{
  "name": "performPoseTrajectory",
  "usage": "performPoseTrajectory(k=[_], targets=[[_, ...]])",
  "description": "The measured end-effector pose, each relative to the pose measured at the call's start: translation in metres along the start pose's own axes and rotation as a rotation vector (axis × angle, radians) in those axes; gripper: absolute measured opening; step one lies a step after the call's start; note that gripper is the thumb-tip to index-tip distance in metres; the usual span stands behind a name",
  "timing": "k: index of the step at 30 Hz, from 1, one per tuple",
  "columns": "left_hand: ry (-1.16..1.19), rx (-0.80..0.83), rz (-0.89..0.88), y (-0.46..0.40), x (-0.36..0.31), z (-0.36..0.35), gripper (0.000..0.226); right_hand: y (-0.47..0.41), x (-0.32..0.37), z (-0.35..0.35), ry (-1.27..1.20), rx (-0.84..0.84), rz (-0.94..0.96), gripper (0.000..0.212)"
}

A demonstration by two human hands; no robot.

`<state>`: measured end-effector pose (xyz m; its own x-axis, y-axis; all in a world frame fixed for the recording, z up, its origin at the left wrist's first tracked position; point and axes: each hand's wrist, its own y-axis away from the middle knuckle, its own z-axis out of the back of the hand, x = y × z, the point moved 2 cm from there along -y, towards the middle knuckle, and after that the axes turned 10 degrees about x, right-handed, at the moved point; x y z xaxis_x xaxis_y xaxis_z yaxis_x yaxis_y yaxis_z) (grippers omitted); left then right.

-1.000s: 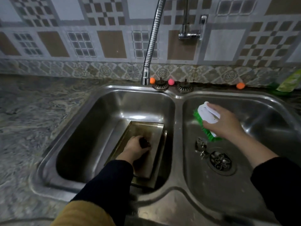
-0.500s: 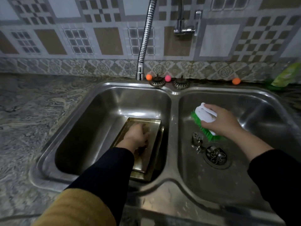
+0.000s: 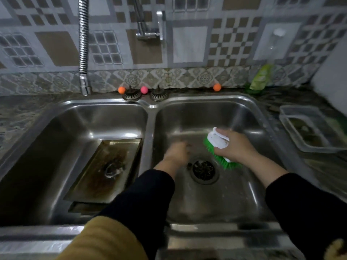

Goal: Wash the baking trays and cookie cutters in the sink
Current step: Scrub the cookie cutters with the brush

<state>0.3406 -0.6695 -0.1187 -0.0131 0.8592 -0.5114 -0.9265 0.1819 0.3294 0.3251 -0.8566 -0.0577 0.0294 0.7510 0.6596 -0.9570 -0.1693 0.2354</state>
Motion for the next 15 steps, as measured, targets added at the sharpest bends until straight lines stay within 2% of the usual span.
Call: performPoseTrajectory(k=[3, 6, 10, 15], targets=[[-0.049, 0.101, 0.038, -0.021, -0.008, -0.046, 0.039, 0.002, -0.029, 0.004, 0.001, -0.004, -0.03, 0.074], [-0.162, 0.128, 0.077, -0.042, -0.01, -0.076, 0.04, 0.001, -0.051, 0.01, 0.011, -0.016, -0.033, 0.074], [-0.229, 0.083, 0.177, -0.061, -0.008, -0.095, 0.039, 0.001, -0.069, 0.015, -0.005, -0.033, -0.032, 0.074], [-0.257, 0.025, 0.186, -0.063, -0.01, -0.097, 0.035, 0.003, -0.076, 0.019, -0.034, -0.046, -0.013, 0.074]])
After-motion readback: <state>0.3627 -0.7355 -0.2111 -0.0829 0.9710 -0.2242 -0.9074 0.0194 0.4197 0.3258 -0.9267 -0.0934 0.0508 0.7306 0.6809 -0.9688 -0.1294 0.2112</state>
